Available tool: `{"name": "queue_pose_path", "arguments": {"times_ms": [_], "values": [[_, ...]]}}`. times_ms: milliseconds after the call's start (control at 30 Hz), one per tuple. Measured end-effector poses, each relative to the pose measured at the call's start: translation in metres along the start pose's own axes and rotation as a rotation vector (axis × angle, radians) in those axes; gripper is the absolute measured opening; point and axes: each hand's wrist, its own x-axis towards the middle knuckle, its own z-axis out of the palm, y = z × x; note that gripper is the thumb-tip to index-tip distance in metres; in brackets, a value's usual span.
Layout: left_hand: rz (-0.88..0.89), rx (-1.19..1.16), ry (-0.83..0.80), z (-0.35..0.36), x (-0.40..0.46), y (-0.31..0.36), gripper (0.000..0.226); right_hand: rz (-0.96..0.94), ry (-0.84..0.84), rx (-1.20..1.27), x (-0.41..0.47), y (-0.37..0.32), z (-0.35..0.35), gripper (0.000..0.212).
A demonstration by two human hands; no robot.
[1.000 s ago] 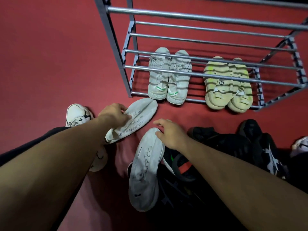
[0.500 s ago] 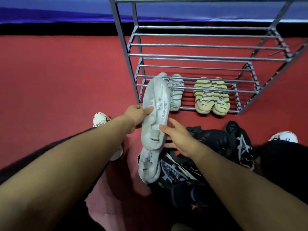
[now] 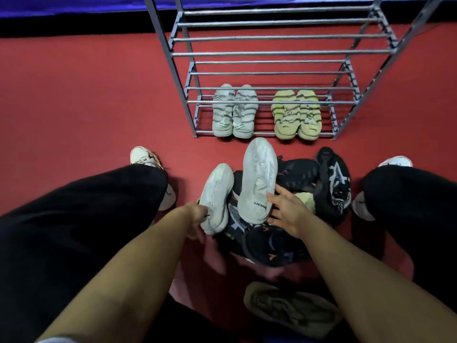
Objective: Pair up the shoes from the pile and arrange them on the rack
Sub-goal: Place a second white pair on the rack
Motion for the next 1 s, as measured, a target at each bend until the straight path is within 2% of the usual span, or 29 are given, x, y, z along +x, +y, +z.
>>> {"name": "queue_pose_path", "arguments": {"times_ms": [100, 267, 367, 433, 567, 600, 800, 900, 1000], "values": [[-0.028, -0.260, -0.049, 0.010, -0.005, 0.001, 0.035, 0.001, -0.019, -0.031, 0.003, 0.000, 0.006, 0.041], [-0.051, -0.390, -0.158, 0.012, -0.002, 0.003, 0.009, 0.053, -0.085, -0.076, 0.008, 0.005, 0.009, 0.037], [-0.005, -0.496, -0.221, 0.019, -0.006, 0.012, 0.009, 0.085, -0.089, -0.103, 0.008, 0.011, 0.010, 0.033], [0.025, -0.490, -0.240, 0.024, -0.009, 0.016, 0.009, 0.081, -0.081, -0.095, 0.008, 0.013, 0.009, 0.041], [0.071, -0.505, -0.191, 0.018, -0.007, 0.012, 0.008, 0.082, -0.132, 0.011, 0.006, 0.007, 0.009, 0.074], [0.080, -0.532, -0.169, 0.014, -0.009, 0.011, 0.010, 0.079, -0.148, 0.041, 0.006, 0.005, 0.010, 0.075], [0.158, -0.630, -0.126, -0.022, -0.028, 0.029, 0.015, -0.041, -0.277, 0.188, -0.005, -0.025, 0.016, 0.042], [0.208, -0.638, -0.136, -0.045, -0.044, 0.043, 0.018, -0.098, -0.323, 0.302, -0.012, -0.046, 0.015, 0.041], [0.250, -0.663, -0.128, -0.067, -0.054, 0.049, 0.024, -0.135, -0.298, 0.367, -0.017, -0.069, 0.012, 0.045]]}}
